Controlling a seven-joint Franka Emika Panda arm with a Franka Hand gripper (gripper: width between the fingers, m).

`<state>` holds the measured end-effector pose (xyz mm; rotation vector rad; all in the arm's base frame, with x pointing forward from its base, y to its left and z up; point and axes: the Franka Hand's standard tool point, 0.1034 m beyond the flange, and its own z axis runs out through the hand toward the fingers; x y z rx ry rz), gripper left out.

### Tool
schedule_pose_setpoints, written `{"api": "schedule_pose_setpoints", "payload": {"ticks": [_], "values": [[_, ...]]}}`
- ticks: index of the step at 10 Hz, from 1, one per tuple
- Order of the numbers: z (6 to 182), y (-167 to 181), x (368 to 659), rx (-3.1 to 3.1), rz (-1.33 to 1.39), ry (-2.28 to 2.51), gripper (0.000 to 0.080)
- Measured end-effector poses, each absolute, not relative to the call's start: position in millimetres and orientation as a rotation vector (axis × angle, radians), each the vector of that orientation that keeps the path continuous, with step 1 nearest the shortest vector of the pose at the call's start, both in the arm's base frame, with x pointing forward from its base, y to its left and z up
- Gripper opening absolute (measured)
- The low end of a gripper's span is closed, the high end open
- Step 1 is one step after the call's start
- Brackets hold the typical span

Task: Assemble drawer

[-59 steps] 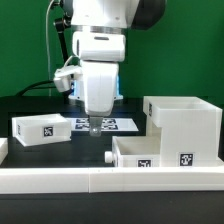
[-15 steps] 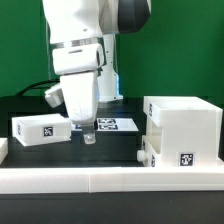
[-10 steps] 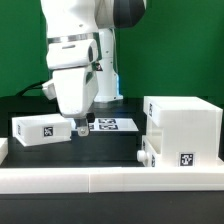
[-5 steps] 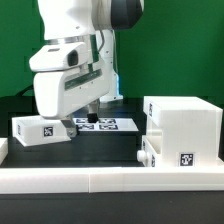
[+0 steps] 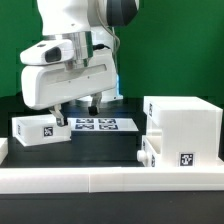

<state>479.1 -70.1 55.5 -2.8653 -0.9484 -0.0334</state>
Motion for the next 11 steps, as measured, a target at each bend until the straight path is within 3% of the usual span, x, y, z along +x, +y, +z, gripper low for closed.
{"api": "schedule_pose_setpoints", "payload": {"ticks": [4, 9, 11], "values": [[53.1, -76, 475, -2.904, -0.028, -0.820, 0.0649], [59.3, -89, 426, -2.967, -0.065, -0.810, 0.0649], [58.2, -91, 423, -2.963, -0.060, -0.823, 0.0649]]}}
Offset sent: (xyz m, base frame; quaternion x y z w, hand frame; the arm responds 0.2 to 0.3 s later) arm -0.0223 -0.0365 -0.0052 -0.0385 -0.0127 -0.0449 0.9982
